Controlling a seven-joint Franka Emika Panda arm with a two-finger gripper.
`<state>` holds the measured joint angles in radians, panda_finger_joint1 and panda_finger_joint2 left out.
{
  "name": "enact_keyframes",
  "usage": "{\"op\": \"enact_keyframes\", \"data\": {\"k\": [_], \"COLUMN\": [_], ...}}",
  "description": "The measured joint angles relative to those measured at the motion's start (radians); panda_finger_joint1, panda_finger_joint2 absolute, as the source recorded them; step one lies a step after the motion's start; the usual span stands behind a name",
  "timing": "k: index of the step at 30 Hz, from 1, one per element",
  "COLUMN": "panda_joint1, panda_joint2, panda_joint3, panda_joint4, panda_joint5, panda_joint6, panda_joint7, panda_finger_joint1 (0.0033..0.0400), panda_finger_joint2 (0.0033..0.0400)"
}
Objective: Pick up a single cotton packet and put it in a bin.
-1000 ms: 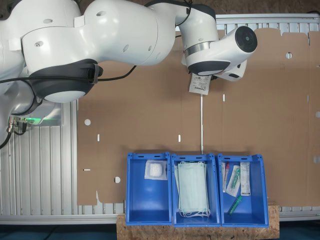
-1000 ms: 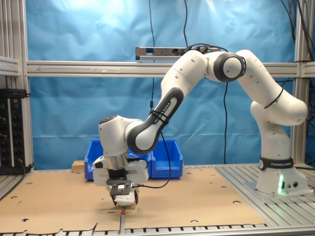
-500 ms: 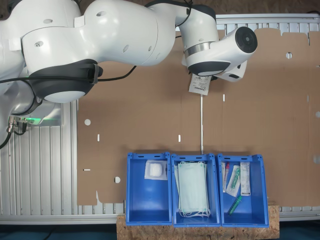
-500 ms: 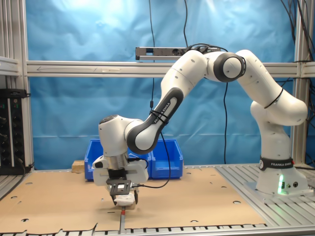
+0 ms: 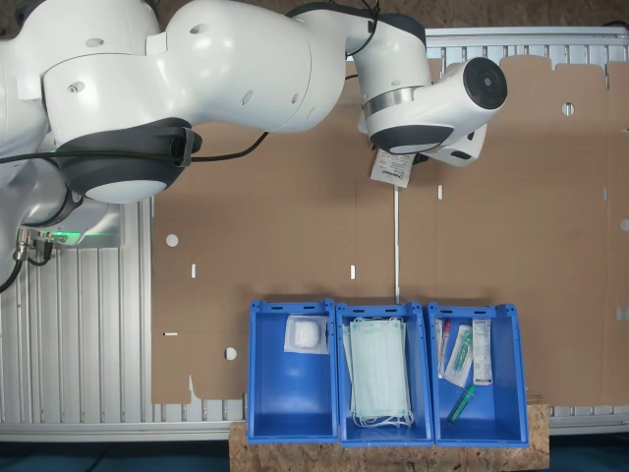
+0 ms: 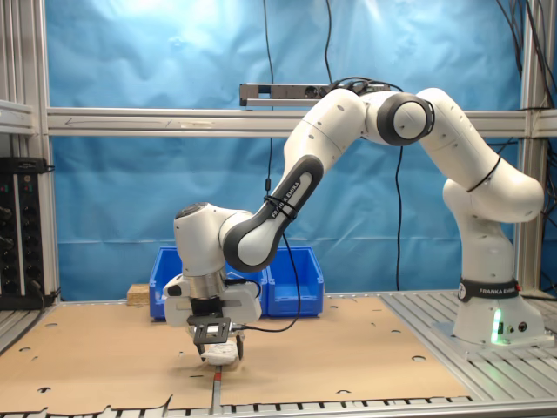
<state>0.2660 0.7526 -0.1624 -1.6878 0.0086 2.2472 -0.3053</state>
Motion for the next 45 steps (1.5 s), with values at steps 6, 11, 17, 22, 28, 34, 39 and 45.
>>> {"op": "enact_keyframes", "data": {"k": [6,11,17,22,28,34,39,45], "panda_joint1": [0.000,0.000,0.000,0.000,0.000,0.000,0.001,0.002], "panda_joint2": [0.000,0.000,0.000,0.000,0.000,0.000,0.000,0.000], "panda_joint3": [-0.004,-0.007,-0.012,-0.013,-0.013,-0.013,-0.013,-0.013], "panda_joint4": [0.000,0.000,0.000,0.000,0.000,0.000,0.000,0.000], "panda_joint5": [0.000,0.000,0.000,0.000,0.000,0.000,0.000,0.000], "panda_joint6": [0.000,0.000,0.000,0.000,0.000,0.000,0.000,0.000], "panda_joint7": [0.000,0.000,0.000,0.000,0.000,0.000,0.000,0.000], "panda_finger_joint1": [0.0400,0.0400,0.0400,0.0400,0.0400,0.0400,0.0400,0.0275], "panda_finger_joint2": [0.0400,0.0400,0.0400,0.0400,0.0400,0.0400,0.0400,0.0275]}}
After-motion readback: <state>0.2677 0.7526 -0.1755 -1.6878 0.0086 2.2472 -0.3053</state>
